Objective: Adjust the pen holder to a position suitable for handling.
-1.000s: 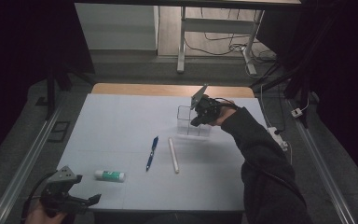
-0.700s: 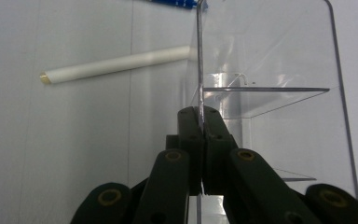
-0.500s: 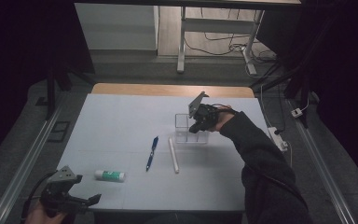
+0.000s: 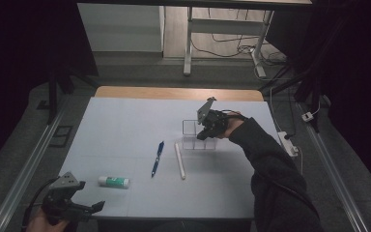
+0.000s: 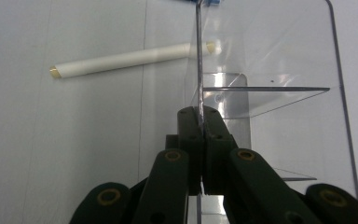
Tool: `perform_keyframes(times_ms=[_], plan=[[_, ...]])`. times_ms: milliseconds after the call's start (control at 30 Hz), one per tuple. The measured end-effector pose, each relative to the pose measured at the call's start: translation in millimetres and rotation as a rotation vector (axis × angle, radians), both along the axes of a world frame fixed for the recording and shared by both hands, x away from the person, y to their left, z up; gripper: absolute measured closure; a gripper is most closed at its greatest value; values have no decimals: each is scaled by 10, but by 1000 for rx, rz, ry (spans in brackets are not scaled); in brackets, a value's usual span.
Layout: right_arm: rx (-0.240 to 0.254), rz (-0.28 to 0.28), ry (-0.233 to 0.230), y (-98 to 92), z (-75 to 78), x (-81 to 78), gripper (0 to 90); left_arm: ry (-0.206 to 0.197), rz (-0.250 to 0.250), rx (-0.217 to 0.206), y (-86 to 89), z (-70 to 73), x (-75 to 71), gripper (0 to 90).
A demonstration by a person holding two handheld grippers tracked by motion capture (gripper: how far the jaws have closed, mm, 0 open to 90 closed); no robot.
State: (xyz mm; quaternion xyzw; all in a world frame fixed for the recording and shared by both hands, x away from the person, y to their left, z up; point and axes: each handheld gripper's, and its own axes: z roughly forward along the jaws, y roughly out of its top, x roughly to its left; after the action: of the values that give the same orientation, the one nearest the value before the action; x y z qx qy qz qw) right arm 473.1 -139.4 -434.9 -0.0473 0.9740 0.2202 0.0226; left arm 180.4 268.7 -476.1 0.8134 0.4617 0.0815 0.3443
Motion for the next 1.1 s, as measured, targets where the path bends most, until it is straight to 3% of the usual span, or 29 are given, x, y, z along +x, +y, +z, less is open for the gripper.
perform_keyframes(times_ms=[200, 367, 400, 500, 700, 767, 833, 1100], plan=[[17, -32, 2, -9, -7, -4, 864, -1, -1, -1, 1, 0, -1, 0], [31, -56, 20, -24, 13, -11, 792, -9, -2, 0, 1, 6, -9, 0], [58, -66, 26, -24, -4, -25, 770, -11, -2, 2, -1, 7, -10, 0], [57, -90, 16, -36, 33, -53, 691, -18, -4, 4, -4, 10, -17, 0], [105, -204, 19, -79, 117, -102, 591, -29, -4, -25, 30, 18, -15, 0], [115, -218, 9, -89, 126, -112, 573, -32, -3, -30, 36, 19, -15, 0], [139, -278, 9, -128, 160, -156, 523, -45, 4, -40, 55, 24, -17, 0], [205, -370, -26, -241, 235, -332, 361, -71, -13, -65, 70, 30, -32, 0]])
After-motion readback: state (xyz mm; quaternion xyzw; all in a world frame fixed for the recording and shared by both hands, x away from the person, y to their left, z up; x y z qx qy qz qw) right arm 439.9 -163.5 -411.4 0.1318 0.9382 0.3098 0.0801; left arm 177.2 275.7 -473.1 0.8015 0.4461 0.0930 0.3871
